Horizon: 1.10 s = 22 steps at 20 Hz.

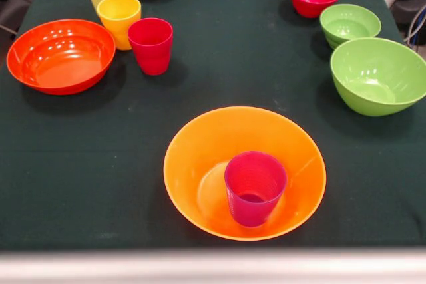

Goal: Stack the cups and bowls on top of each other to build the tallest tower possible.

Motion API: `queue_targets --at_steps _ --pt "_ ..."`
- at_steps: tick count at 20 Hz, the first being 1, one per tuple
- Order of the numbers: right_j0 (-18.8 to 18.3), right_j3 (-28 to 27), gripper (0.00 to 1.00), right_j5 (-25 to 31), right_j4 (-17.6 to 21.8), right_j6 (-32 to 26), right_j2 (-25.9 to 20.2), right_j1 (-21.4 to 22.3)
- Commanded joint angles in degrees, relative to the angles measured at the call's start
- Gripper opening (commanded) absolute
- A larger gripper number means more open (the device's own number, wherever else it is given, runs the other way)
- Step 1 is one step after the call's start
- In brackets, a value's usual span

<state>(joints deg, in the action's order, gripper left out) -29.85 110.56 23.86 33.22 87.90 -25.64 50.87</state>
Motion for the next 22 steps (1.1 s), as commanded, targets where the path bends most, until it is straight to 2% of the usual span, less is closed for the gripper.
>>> queue_targets --at_steps 1,5,10,14,22 --pt "3.63 -1.22 1.00 5.26 -3.98 12.12 5.65 -0.30" --pt "4.41 -1.86 1.00 3.99 -4.10 11.93 7.12 -2.20" --pt "4.56 -4.81 1.00 0.01 -1.66 11.69 9.91 -8.95" --pt "4.49 -7.01 1.00 -2.43 -0.40 11.23 10.85 -12.71" --pt "4.22 -9.08 1.00 -5.57 0.01 9.89 12.59 -16.70"
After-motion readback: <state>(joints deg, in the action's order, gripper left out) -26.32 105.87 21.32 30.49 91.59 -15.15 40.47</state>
